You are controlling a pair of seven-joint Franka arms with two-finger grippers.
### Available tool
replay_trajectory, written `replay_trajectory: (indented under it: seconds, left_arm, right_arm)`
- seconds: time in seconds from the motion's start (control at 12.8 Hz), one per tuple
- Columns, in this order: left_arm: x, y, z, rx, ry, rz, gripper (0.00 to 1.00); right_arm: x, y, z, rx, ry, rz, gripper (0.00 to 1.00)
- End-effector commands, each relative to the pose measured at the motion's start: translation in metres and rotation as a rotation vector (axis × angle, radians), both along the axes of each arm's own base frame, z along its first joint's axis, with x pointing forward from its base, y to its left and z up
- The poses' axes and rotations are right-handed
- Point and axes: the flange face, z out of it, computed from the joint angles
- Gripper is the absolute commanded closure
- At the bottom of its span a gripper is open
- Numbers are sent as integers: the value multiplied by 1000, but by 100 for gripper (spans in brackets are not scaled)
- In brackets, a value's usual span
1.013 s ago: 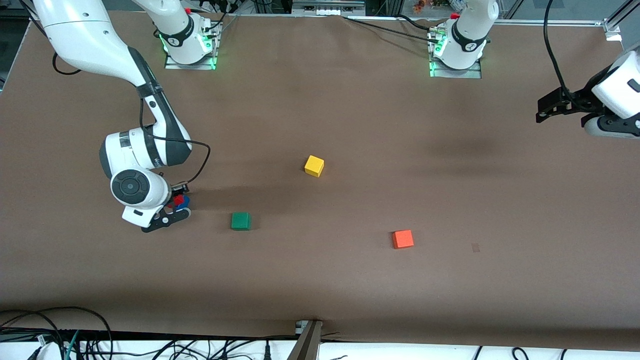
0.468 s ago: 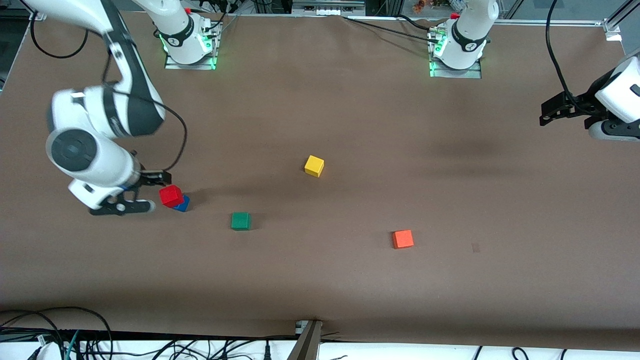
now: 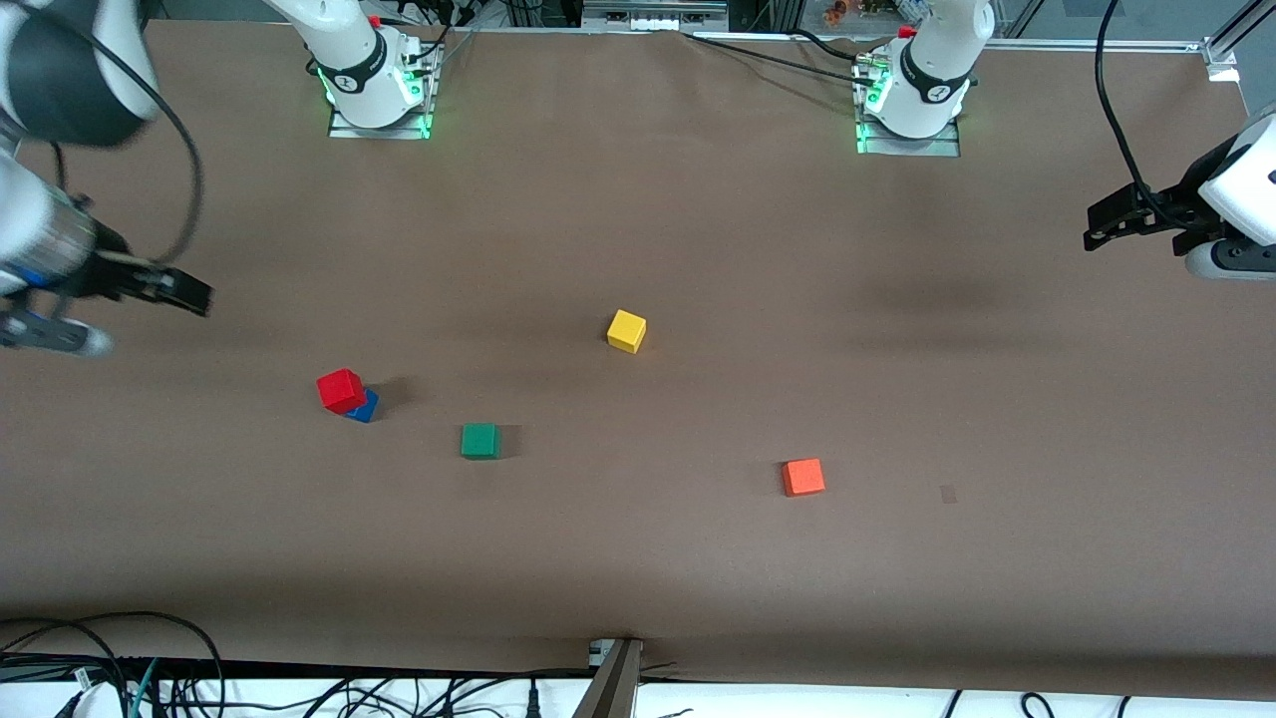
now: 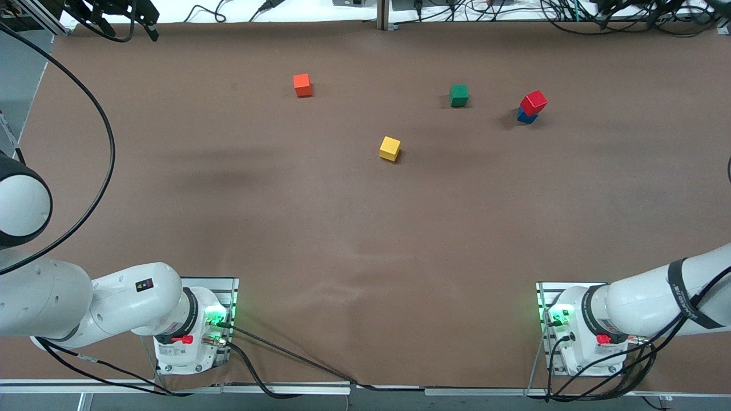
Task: Pass red block to right arm, stack on blue
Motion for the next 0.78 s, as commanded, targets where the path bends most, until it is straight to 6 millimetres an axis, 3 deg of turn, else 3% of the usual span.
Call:
replay_trajectory:
  seconds: [0.0,0.16,0.31,0.7]
  left_arm:
    - [-6,0,2,10,-11,-16,0]
    - [-7,-1,3,9,-11,-17,0]
    - [-6,0,2,9,-8,-17,0]
    - [-7,0,4,9,-12,-16,0]
  right_arm:
    - [5,-30,22,70,-31,-87,0]
    - [3,-38,20,178,-32,-125,0]
    - [1,-39,21,179,-36,-127,0]
    - [-32,-44,35,145,-40,-118,0]
